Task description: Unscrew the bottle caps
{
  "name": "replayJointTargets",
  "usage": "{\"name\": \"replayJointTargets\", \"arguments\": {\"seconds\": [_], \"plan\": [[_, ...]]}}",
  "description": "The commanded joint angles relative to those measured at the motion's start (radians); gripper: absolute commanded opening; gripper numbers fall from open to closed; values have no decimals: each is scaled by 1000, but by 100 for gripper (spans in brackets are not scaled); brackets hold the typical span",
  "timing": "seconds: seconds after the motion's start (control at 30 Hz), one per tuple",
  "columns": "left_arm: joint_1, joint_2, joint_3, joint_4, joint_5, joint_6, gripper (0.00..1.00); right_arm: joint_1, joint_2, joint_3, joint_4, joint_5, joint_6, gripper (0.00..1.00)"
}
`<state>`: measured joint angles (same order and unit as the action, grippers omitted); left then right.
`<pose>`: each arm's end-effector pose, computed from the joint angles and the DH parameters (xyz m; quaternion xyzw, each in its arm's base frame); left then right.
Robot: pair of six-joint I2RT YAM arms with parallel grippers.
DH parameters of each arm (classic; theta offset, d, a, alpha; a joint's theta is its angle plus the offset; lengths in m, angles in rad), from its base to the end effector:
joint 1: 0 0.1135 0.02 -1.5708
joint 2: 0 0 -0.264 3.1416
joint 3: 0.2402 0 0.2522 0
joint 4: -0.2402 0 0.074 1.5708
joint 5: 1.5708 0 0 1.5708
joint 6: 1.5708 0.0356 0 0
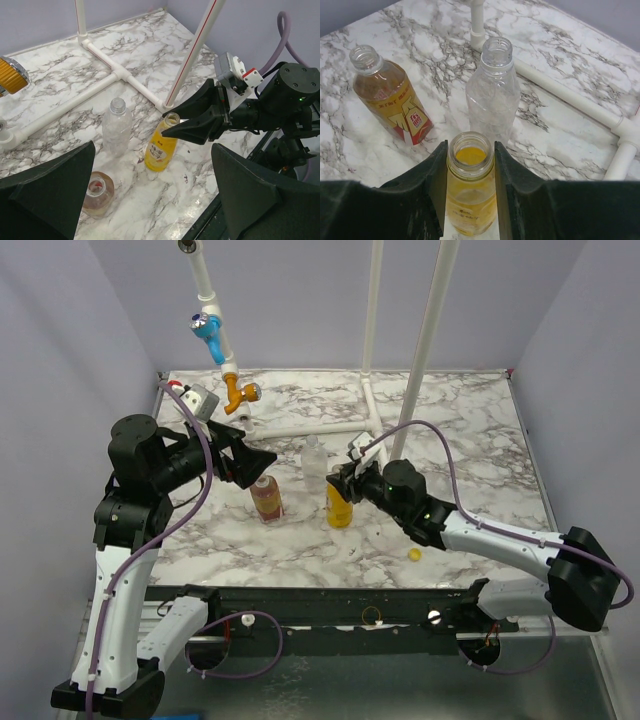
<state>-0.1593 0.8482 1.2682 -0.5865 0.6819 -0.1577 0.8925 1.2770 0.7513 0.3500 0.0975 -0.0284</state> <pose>0.1395 -0.0451 0.4493 0.2165 0.7193 -0.3482 0.5608 0.1867 0.2262 0.2760 -0.3121 0.6997 0.2347 0.5983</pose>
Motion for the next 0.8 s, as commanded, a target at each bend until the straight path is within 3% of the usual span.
{"name": "replayJointTargets", "arguments": {"seconds": [0.0,0.13,0.3,0.57,0.77], "plan": [[-4,-4,26,-19,8,17,99,21,-3,-49,134,69,-19,14],[-3,-10,10,-12,18,21,99,33,1,-71,138,70,-13,21],[-3,-15,-1,-6,26,21,99,60,9,-82,132,99,-12,45],[-3,-20,-15,3,33,20,99,63,-47,-85,93,173,60,68],[-3,-21,-18,8,36,23,99,63,-135,-45,-23,218,161,99]]}}
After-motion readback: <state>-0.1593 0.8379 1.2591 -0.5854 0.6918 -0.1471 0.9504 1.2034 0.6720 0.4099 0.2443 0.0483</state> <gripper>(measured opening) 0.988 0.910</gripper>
